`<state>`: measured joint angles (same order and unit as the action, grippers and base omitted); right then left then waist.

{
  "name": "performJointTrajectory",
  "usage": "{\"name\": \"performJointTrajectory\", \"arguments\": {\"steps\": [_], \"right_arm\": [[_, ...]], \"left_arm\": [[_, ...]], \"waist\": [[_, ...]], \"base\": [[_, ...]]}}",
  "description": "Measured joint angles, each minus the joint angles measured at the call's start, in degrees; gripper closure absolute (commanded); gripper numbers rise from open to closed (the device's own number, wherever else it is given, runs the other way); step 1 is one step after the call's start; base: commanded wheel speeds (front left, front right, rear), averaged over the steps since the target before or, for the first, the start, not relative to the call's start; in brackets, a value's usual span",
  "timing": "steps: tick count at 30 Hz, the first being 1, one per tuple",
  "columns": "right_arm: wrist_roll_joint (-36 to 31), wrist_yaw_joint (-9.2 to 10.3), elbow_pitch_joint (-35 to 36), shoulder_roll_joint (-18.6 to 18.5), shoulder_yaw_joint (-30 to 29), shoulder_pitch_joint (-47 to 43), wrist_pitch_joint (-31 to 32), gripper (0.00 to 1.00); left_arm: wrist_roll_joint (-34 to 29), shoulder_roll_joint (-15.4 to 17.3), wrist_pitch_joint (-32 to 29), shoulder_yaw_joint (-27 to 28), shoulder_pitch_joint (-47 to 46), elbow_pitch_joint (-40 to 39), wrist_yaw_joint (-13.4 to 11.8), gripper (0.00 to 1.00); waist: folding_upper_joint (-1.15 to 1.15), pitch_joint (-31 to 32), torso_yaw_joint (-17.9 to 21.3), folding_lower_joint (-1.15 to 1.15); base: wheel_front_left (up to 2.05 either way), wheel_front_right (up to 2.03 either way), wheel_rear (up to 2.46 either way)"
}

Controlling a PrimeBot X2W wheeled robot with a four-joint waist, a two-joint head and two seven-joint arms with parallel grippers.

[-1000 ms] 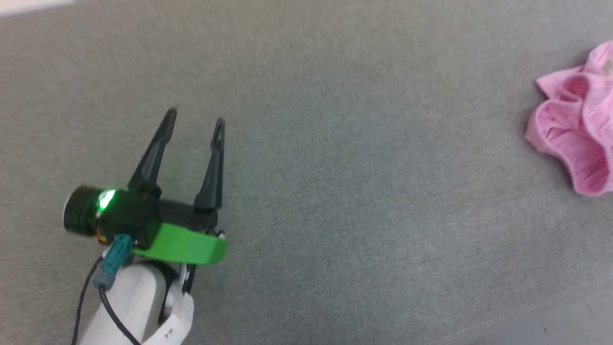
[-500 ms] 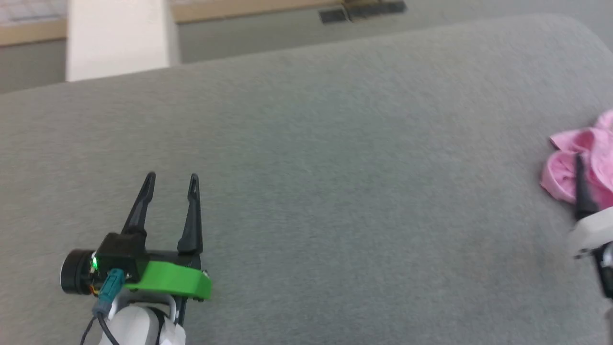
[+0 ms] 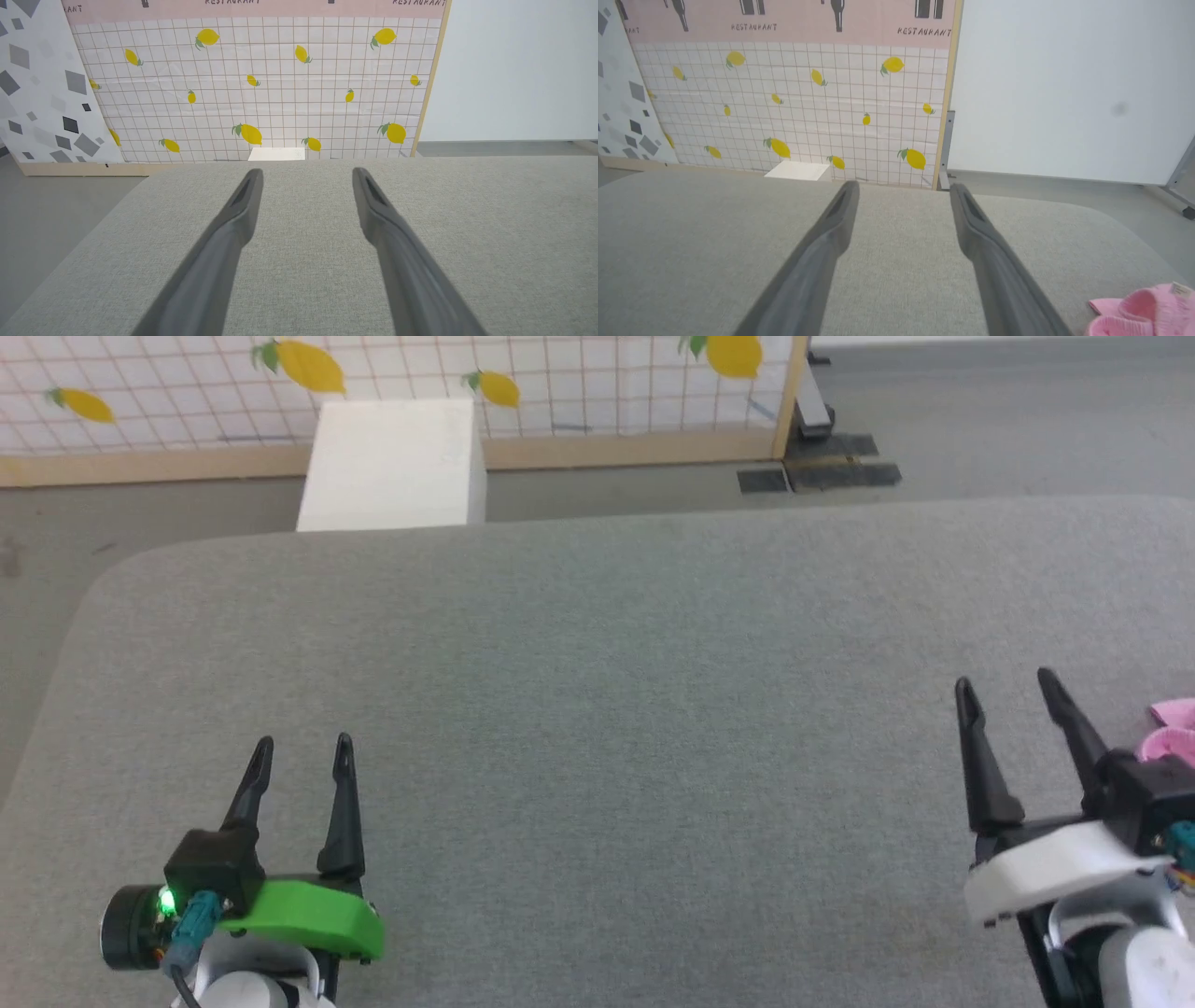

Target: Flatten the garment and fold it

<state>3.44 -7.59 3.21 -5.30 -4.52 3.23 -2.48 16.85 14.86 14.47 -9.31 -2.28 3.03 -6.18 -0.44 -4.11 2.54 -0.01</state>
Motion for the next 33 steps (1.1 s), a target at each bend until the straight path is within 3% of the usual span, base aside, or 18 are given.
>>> {"name": "performJointTrajectory", "arguments": {"steps": [12,31,32,33], "right_arm": [[1.7,0.00,7.7,2.0,0.8,-12.7,3.5,0.00],[2.7,0.00,8.8,2.2,1.9,-13.3,4.6,0.00],[2.8,0.00,8.8,2.2,1.9,-13.3,4.6,1.00],[2.8,0.00,8.8,2.2,1.9,-13.3,4.6,1.00]], "left_arm": [[0.7,-0.6,0.2,-1.3,2.2,2.9,2.1,0.00],[0.4,-1.1,0.3,-2.5,2.8,3.8,2.6,0.00],[0.4,-1.1,0.3,-2.5,2.8,3.8,2.6,1.00],[0.4,-1.1,0.2,-2.5,2.8,3.8,2.6,1.00]], "waist": [[0.00,3.6,-1.5,0.00],[0.00,2.8,-1.4,0.00],[0.00,2.8,-1.4,0.00],[0.00,2.8,-1.4,0.00]], "base": [[0.00,0.00,0.00],[0.00,0.00,0.00],[0.00,0.00,0.00],[0.00,0.00,0.00]]}}
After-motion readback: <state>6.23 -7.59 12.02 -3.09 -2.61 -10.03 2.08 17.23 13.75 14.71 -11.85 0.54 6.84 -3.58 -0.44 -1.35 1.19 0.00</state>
